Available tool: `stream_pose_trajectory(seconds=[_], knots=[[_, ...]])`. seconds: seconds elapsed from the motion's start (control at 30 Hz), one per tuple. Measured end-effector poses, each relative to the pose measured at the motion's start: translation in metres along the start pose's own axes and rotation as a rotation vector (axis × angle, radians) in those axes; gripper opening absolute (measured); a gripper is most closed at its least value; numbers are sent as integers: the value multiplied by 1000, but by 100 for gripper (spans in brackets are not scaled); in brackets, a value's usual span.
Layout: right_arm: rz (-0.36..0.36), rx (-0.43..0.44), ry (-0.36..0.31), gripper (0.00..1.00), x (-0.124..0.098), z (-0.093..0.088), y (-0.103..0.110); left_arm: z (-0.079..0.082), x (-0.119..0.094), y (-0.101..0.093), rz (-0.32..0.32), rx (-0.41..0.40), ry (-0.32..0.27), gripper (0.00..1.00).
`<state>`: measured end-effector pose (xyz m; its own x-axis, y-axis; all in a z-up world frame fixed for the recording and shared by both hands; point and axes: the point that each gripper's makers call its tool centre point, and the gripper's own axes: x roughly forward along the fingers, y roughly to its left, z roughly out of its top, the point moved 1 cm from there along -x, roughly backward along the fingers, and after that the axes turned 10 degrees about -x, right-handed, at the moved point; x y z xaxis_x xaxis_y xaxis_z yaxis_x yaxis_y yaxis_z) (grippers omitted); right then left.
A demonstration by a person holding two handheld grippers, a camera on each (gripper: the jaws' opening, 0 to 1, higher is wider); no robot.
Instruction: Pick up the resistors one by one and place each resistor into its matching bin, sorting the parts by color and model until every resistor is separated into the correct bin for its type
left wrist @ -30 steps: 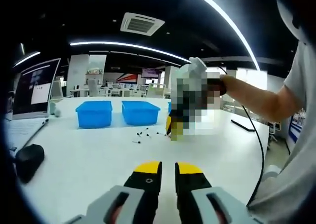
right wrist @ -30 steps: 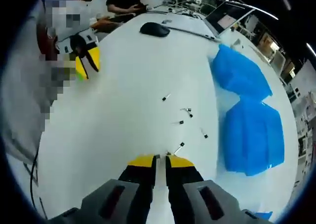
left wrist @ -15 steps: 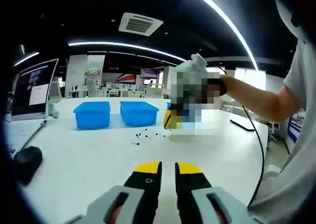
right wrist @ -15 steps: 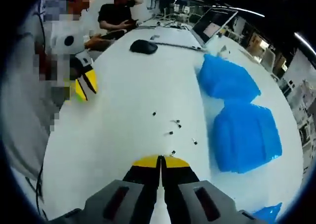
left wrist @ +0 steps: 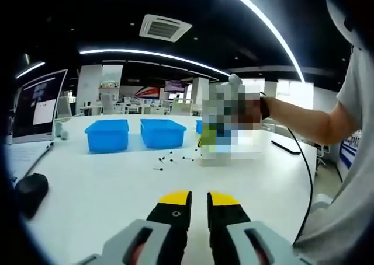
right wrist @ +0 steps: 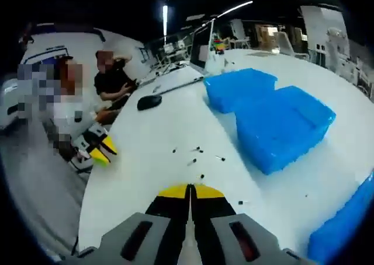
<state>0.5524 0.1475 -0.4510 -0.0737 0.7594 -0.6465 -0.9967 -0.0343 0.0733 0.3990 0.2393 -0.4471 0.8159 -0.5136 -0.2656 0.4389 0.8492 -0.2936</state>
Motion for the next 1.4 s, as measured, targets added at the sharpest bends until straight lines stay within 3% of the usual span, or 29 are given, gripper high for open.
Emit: stream_pose_trajectory(seconds=[0.07, 0.17, 0.23, 0.27, 0.33, 0.53, 0.7, 0.8, 0.87, 0.97, 1.1, 1.23, 1.4], knots=[[24, 27, -71, 4, 1, 11, 5, 0, 0, 0, -1, 1, 1, 14], [-21, -83, 30, 4, 0, -1, 0, 0, -1, -1, 2, 2, -1, 14], [17, -109, -74, 4, 2, 16, 8, 0, -1, -1, 4, 0, -1, 14], [28, -105, -74, 4, 3, 16, 11, -1, -1, -2, 4, 1, -1, 14], [-8, -181, 29, 4, 3, 3, 8, -1, -1, -2, 5, 0, -1, 14], [-7, -188, 3, 4, 6, 5, 16, -1, -1, -3, 5, 1, 0, 14], [-52, -217, -19, 25, 2, 9, 11, -1, 0, -6, -2, 2, 1, 14], [-65, -210, -23, 25, -4, 10, 9, -2, 0, -6, -2, 2, 3, 14], [-71, -210, 5, 22, -6, 4, 6, -2, 0, -6, -2, 1, 5, 14], [-91, -270, 126, 18, -4, -11, 3, -3, 0, -7, -2, 2, 6, 14], [-48, -297, 167, 14, 8, -11, 18, -3, 1, -7, -1, 2, 7, 14], [-99, -236, 259, 13, 16, -17, 16, -2, 1, -6, -1, 0, 3, 14], [-137, -170, 258, 11, 20, -15, 16, -4, 0, -4, 5, 0, 10, 14]])
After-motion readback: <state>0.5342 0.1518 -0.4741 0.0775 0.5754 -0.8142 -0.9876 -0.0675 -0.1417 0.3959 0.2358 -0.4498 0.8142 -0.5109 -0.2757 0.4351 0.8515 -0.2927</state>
